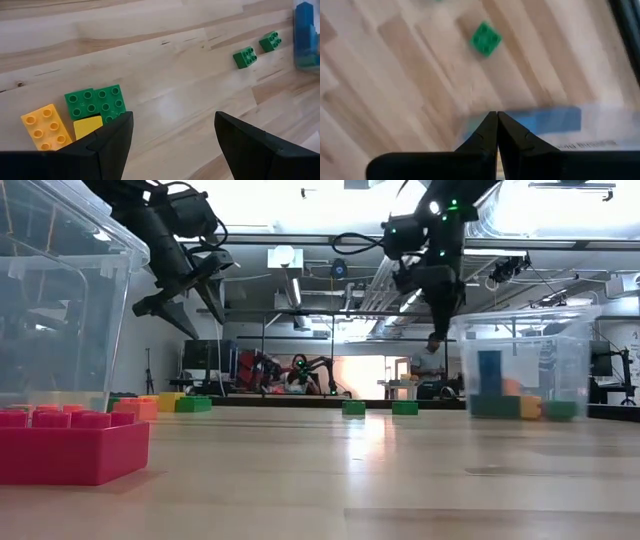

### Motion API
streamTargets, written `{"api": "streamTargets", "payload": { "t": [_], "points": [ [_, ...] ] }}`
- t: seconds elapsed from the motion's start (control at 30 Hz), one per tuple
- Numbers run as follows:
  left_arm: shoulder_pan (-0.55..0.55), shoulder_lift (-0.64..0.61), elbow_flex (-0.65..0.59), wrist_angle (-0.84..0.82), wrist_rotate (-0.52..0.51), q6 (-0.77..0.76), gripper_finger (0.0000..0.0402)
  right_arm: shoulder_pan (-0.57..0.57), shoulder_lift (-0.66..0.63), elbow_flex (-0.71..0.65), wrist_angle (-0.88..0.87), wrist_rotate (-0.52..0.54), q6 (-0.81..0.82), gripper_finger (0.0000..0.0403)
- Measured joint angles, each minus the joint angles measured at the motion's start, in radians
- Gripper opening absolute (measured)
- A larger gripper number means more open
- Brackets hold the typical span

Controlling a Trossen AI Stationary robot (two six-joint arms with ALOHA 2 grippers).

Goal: Sort blocks by size
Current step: Adjust the right transparent bin

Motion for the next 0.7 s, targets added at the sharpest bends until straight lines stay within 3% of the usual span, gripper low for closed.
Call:
{"api": "streamTargets", "payload": {
  "t": [0.37,0.53,0.6,0.7],
  "points": [
    [0.000,0.000,0.000,0.019,0.000,0.017,0.0266,0.073,-0.017,0.000,-0.248,-0.001,-0.039,0.0000],
    [0.000,0.000,0.000,0.045,-0.001,0.043,0.0266,0.084,-0.031,0.007,-0.249,0.033,-0.002,0.0000],
    [0.000,0.000,0.000,0.048,-0.001,0.045,0.0266,0.082,-0.066,0.042,-0.205,-0.006,0.006,0.0000],
    [0.000,0.000,0.000,0.046,-0.001,0.059,0.0266,0.083,-0.144,0.092,-0.216,-0.186,0.000,0.0000]
  ]
}}
